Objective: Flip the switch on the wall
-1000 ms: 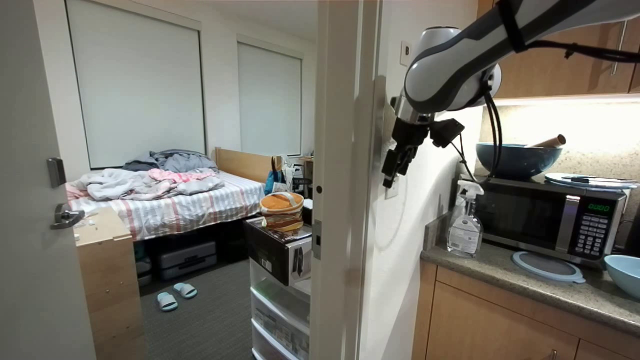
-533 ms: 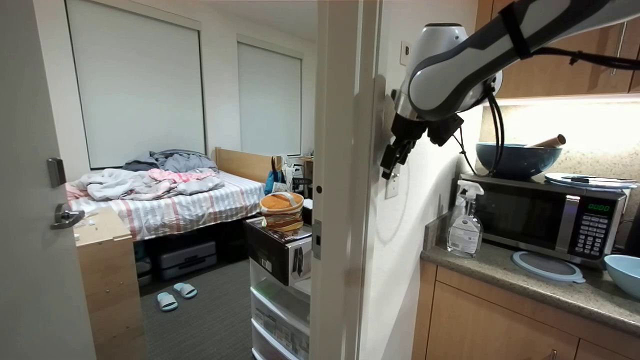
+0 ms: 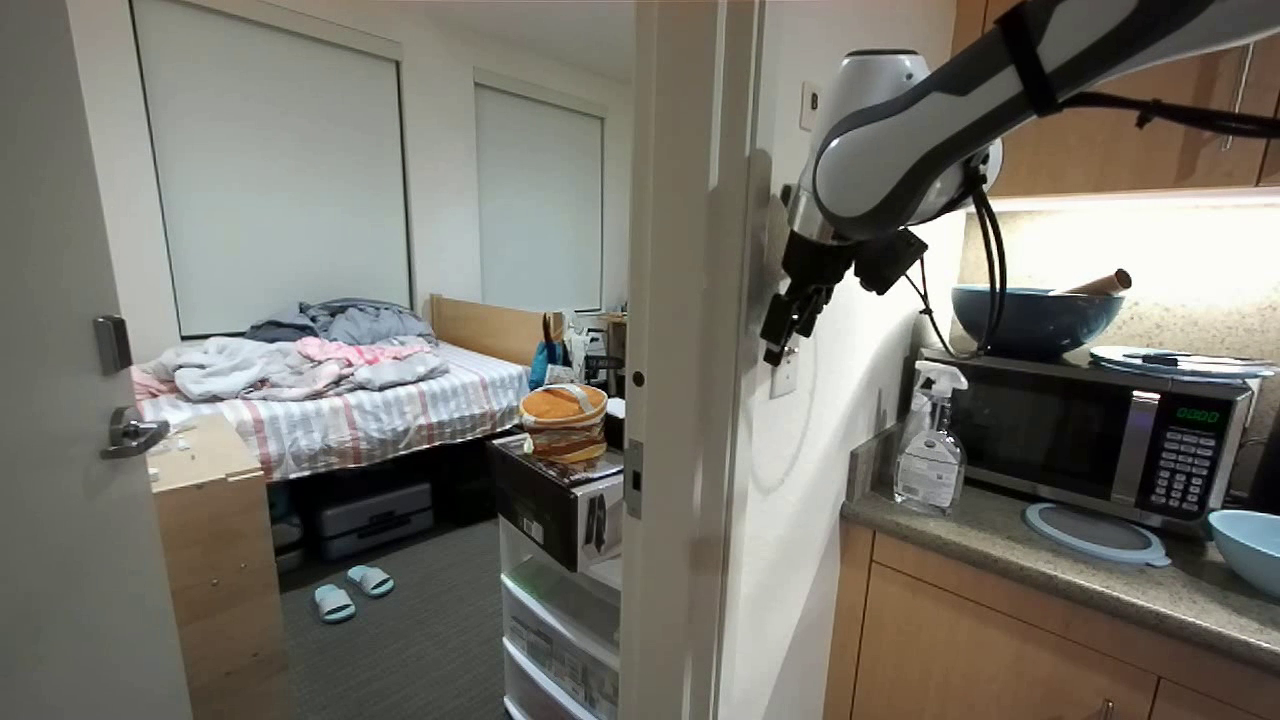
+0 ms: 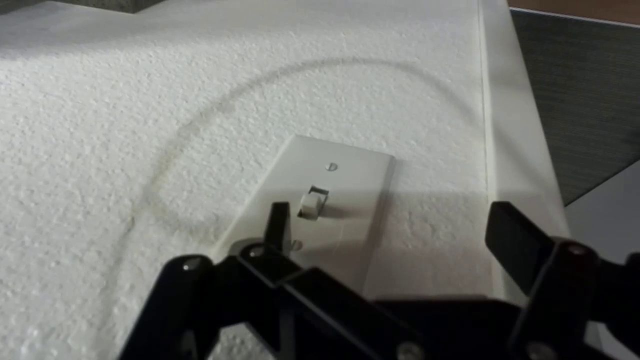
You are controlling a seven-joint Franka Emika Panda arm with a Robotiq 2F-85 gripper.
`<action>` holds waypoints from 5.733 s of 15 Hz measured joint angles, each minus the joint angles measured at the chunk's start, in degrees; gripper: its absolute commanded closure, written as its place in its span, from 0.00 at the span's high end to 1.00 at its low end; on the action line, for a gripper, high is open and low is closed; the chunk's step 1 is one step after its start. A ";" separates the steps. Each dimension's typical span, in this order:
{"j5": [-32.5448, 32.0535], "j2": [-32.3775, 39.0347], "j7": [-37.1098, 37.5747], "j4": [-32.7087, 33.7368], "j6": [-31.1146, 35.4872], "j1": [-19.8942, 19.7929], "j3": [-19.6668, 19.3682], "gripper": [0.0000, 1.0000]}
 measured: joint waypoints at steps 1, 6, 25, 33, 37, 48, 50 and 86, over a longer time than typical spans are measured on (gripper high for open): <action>0.41 0.05 0.00 0.04 -0.85 0.03 0.23 1.00; 2.78 0.95 0.00 0.71 -3.71 0.10 1.24 1.00; 2.25 1.10 -0.01 1.33 -2.79 0.08 0.63 1.00; 2.27 1.49 -0.01 1.32 -2.88 0.07 0.58 1.00; 2.21 1.58 -0.01 1.32 -2.88 0.06 0.30 1.00; 2.97 1.78 -0.13 1.33 -3.86 0.04 0.27 1.00; 5.18 2.55 -0.28 1.33 -5.83 0.01 0.39 1.00; -3.77 2.17 17.47 1.83 -4.91 2.32 -0.88 1.00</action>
